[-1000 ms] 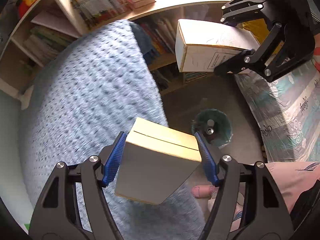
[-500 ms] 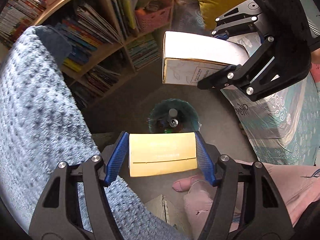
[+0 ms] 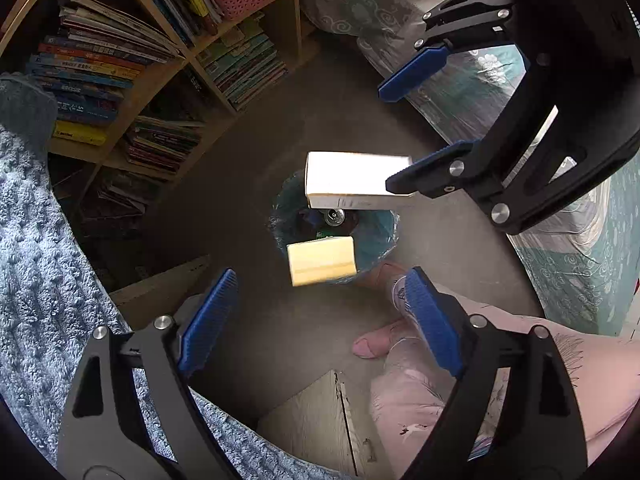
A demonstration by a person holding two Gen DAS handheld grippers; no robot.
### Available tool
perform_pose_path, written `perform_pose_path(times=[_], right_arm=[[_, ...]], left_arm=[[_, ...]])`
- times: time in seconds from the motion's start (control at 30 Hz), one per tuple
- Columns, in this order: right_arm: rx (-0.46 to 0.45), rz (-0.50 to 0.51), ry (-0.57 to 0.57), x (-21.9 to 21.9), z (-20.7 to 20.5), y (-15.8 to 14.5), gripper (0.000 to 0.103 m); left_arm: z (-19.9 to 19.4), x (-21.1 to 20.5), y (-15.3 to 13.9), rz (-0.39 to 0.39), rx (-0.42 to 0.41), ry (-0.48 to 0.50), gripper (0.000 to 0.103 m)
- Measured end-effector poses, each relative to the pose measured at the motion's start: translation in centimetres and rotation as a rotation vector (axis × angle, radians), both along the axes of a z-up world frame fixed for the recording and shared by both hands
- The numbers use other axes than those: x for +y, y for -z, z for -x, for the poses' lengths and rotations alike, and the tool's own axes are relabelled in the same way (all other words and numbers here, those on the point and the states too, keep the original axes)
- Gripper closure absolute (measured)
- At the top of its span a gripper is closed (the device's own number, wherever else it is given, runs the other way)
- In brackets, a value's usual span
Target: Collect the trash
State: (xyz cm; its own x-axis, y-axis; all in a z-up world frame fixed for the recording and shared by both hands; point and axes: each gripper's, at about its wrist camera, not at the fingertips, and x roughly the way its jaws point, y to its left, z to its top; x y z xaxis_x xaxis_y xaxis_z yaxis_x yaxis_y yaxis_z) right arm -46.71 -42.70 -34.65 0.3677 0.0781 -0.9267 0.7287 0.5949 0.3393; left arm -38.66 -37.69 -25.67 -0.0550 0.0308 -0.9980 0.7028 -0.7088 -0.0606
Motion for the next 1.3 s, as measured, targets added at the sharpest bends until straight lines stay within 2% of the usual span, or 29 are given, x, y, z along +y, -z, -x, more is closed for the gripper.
perform_pose_path(times=[0.07,0.4,0.6,0.67,0.73,0.87,1.1,1.3], right_arm=[[-0.004,0.005,0.008,-0.1,0.5,-0.2,0.028],[-0.005,0.031,-0.009,-0.4,1.8,-2.0,0.026],[-0.001,0.064,-0.039,-0.7,2.0,-4.2,0.023],[-0.007,0.083,-0.046,-0.9,1.8,-5.6,0.023],[-0.018,0.104,-0.056,-1.0,1.3,-6.9,0.017],[-0.037,0.158,-0.125,-1.2,-0.8,-9.8,0.015],[-0.073,0.258,-0.264,-1.5,-6.5,-15.2,0.014],[-0.149,0.341,-0.4,-0.4,-13.0,-20.2,0.013]], left_arm=[[0.1,-0.1,0.0,-0.002,-0.001,-0.005,0.013],[-0.7,-0.5,-2.3,0.026,0.005,-0.067,0.013],[-1.8,-0.6,-5.6,0.081,0.026,-0.158,0.012],[-2.5,-0.6,-7.1,0.113,0.041,-0.205,0.007],[-3.6,-0.4,-8.6,0.147,0.058,-0.263,0.007],[-6.3,0.1,-10.8,0.174,0.078,-0.385,0.007],[-12.2,1.9,-15.3,0.271,0.083,-0.621,0.007],[-18.4,5.7,-19.5,0.387,0.066,-0.863,0.007]])
